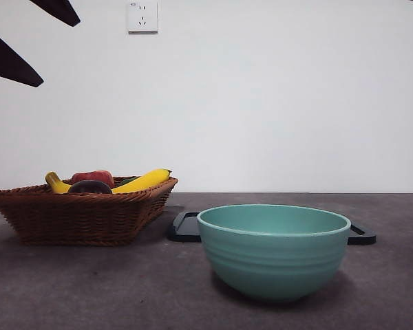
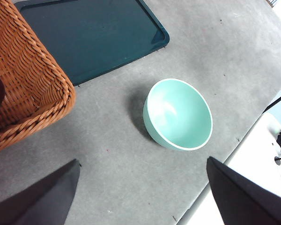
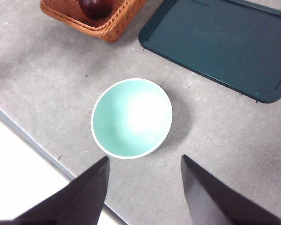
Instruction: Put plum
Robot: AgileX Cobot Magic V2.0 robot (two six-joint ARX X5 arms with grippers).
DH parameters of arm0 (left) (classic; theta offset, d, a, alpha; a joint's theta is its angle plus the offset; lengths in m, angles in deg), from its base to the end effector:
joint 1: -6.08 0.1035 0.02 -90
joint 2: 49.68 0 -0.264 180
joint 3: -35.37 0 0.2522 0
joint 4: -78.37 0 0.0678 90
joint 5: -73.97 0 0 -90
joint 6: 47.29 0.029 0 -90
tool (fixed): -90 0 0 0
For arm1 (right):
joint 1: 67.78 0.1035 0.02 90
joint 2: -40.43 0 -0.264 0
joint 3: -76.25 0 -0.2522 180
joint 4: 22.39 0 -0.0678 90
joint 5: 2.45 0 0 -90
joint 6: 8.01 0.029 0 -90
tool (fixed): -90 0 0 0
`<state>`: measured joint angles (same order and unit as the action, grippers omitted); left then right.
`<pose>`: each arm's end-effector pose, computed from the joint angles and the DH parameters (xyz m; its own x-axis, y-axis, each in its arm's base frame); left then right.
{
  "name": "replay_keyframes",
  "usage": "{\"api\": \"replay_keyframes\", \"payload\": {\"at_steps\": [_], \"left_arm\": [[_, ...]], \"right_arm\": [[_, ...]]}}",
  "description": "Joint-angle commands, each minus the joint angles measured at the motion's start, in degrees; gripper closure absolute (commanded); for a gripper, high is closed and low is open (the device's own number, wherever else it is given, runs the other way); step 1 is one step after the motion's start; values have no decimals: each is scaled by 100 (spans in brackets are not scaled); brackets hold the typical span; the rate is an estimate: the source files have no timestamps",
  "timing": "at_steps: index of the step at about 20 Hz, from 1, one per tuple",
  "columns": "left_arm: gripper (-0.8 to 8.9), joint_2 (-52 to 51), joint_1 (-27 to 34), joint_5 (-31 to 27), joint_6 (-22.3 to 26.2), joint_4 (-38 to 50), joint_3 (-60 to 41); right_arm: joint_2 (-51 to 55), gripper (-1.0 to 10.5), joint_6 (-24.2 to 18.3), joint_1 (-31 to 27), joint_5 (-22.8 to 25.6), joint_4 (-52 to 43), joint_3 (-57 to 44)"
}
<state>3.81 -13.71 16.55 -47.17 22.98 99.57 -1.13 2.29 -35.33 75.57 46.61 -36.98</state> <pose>0.1606 -0.0744 0.2977 0.3815 -0.7095 -0.5925 0.6469 0.6627 -0.3771 0.0981 0.0695 0.3195 0.4845 0.5541 -0.6769 -0.5364 0.7995 0.2704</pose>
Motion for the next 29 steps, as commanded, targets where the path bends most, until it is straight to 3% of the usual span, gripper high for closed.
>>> {"api": "replay_keyframes", "payload": {"at_steps": [1,7,8,11,29], "left_arm": [[380,24,-26,26,46,39,63],[394,24,-26,26,46,39,63],[474,24,-26,26,46,37,63],[800,24,-26,26,48,44,63],[805,11,-26,24,98,74,66]], "right_arm": [[-28,702,-48,31,-15,-15,111],[-26,703,-48,31,-15,-15,111],[-26,712,-48,31,-15,-15,111],[-26,941,-50,31,-13,-9,111],[-24,941,-42,31,4,-15,111]]}}
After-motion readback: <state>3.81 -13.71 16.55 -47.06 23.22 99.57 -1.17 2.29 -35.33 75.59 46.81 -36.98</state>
